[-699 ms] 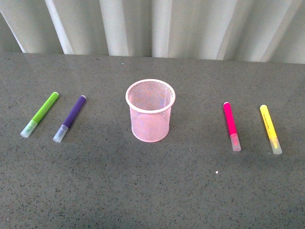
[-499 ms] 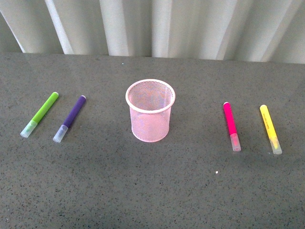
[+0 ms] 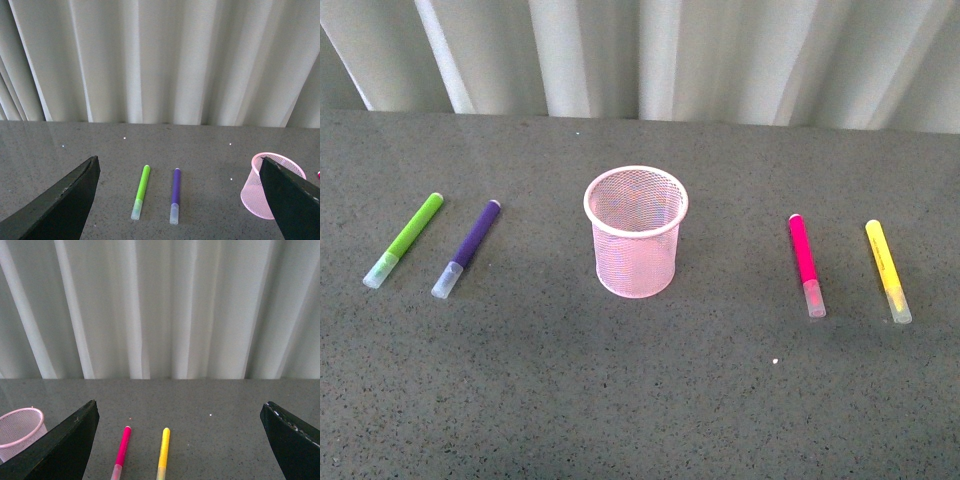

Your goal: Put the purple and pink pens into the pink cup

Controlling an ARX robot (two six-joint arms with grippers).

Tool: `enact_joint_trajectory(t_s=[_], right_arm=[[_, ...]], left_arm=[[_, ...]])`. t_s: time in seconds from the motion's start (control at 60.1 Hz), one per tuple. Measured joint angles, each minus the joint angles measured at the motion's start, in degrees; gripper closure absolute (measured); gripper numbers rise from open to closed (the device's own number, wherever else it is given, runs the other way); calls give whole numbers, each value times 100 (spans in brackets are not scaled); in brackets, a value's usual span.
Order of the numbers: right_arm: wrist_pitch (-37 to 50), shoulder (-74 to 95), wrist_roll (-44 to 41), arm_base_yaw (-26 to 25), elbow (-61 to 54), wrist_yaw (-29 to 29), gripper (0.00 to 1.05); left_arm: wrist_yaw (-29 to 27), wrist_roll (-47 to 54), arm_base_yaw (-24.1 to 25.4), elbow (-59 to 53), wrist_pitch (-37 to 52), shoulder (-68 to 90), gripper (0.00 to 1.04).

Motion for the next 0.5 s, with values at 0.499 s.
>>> enact_joint_trajectory(t_s=[0.499], right_arm=[[0, 0, 0, 0, 0, 0, 7]], left_arm=[[0, 0, 0, 0, 0, 0, 7]])
